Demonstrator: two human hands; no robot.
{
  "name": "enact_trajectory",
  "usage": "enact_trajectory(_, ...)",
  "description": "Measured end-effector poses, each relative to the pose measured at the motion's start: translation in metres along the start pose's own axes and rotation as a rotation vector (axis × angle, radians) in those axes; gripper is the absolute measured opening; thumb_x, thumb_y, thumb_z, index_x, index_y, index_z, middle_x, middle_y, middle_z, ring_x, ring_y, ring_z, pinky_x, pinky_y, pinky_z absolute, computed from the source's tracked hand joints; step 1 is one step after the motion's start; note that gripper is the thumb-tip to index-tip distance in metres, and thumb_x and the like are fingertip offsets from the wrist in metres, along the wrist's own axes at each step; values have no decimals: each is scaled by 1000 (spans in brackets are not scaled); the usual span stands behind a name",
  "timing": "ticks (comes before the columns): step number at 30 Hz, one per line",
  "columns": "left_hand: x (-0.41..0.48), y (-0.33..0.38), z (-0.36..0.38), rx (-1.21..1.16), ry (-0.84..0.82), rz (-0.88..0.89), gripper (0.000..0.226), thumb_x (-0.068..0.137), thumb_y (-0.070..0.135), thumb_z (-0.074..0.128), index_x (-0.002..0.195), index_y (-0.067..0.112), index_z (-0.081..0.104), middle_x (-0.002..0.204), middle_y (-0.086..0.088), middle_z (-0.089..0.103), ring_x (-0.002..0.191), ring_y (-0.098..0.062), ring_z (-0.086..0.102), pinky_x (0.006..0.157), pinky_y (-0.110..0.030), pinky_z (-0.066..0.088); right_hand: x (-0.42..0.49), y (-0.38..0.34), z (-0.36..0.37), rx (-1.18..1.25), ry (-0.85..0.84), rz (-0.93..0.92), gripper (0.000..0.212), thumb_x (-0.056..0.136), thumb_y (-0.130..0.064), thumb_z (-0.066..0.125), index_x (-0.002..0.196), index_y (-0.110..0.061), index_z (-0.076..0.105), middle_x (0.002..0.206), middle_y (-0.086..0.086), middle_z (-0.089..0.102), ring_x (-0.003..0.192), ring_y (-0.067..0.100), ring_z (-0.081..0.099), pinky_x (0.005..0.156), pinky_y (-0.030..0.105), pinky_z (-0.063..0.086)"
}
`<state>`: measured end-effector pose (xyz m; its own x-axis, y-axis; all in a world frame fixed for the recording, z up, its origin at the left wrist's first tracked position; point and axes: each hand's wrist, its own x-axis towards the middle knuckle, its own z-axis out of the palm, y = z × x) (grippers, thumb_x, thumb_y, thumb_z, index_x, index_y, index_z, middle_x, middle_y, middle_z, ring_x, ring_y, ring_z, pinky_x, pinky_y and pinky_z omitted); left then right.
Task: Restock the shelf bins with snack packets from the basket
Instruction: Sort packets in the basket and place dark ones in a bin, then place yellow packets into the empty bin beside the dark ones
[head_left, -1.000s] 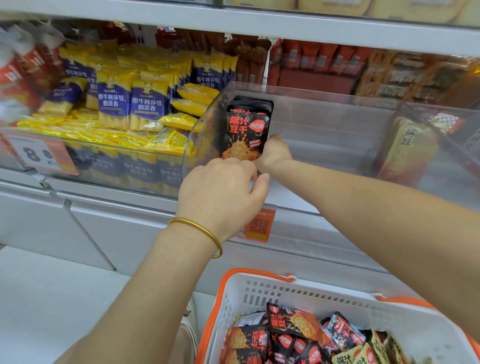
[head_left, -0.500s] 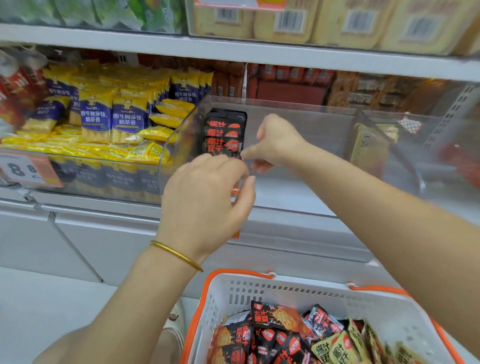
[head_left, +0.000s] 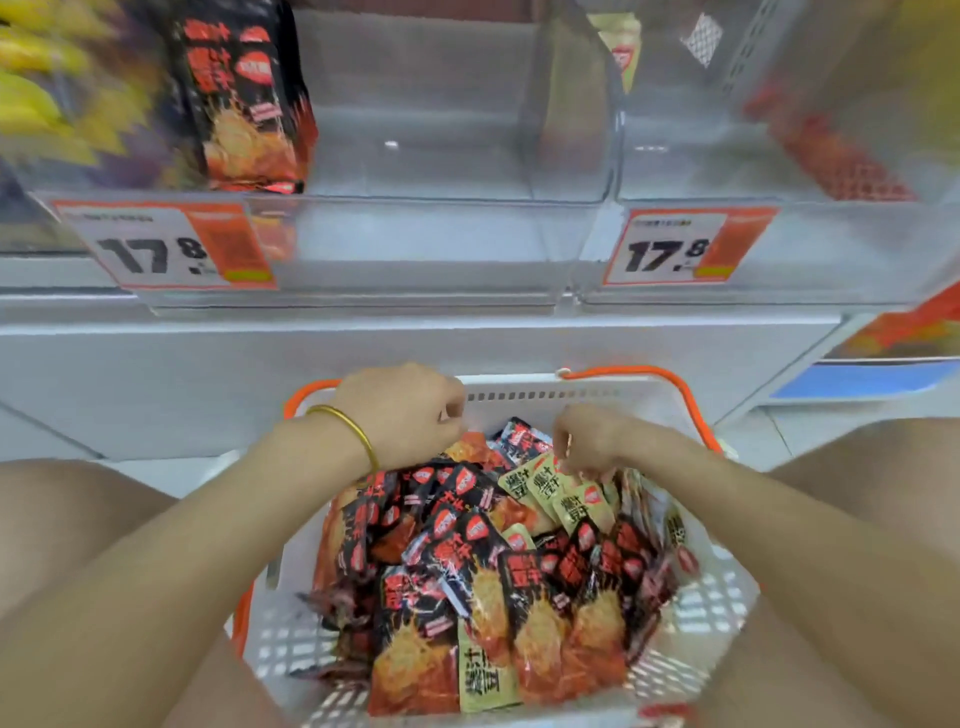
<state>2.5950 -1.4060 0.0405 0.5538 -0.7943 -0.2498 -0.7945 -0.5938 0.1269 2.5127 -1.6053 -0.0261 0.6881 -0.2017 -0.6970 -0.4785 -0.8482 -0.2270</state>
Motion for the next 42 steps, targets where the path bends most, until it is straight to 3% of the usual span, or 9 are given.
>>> enact_trajectory(6,14,2,16,71,-50,34,24,94,39,39,102,28,58,100,2,62,99,-21,57,79,-38,51,50,31,44,-409,87,-166,46,90,0,51,132,-20,51,131,7,50,114,28,54,90,39,49)
enact_trajectory(11,21,5,20,100,-79,60,26,96,36,38,108,25,59,102,1,65,103,-20,55,83,-38,51,61,35,56,-526,173,-172,47,85,9,49,125,-15,49,119,11,49,107,32,52,82,44,52)
enact_trajectory(15,26,9,22,70,-85,88,26,96,36,39,109,25,59,104,2,65,100,-20,56,79,-32,49,55,28,40,-596,224,-247,18,90,-6,52,97,-21,59,98,2,55,103,24,46,83,38,49)
enact_trajectory(18,30,14,25,-3,-91,85,27,96,36,43,115,23,57,111,2,62,106,-20,55,81,-28,41,32,15,11,-441,143,-326,31,84,0,47,65,-23,39,70,-5,46,82,22,50,68,30,44)
enact_trajectory(24,32,31,12,-388,-117,69,37,86,36,64,115,15,56,107,0,64,96,-16,60,87,-34,47,-39,-6,-49,-25,208,-470,36,83,-10,67,66,-27,41,64,-11,47,59,5,43,59,24,35)
enact_trajectory(27,28,41,-6,-536,4,83,20,84,25,68,88,8,59,83,-9,64,77,-22,58,73,-39,47,-73,-4,-61,281,292,-471,27,81,-8,71,72,-21,49,61,-7,53,55,4,49,58,21,42)
enact_trajectory(32,17,57,-65,-824,233,91,3,85,13,66,86,11,63,80,-8,71,70,-19,65,65,-38,56,-130,13,-80,900,296,-459,20,80,-7,69,98,-11,62,91,13,72,81,25,70,71,37,59)
enact_trajectory(37,18,82,-137,-894,538,181,6,90,13,60,90,9,63,78,-9,70,57,-5,61,50,-27,52,-171,12,-118,931,359,-539,25,63,-13,71,88,-13,67,80,3,73,68,16,68,62,29,59)
enact_trajectory(42,51,75,-170,-615,779,139,14,93,25,54,103,17,61,99,6,62,99,-13,59,87,-26,45,-158,20,-206,956,688,-399,13,77,-3,71,85,-12,66,67,-2,71,57,10,67,54,28,57)
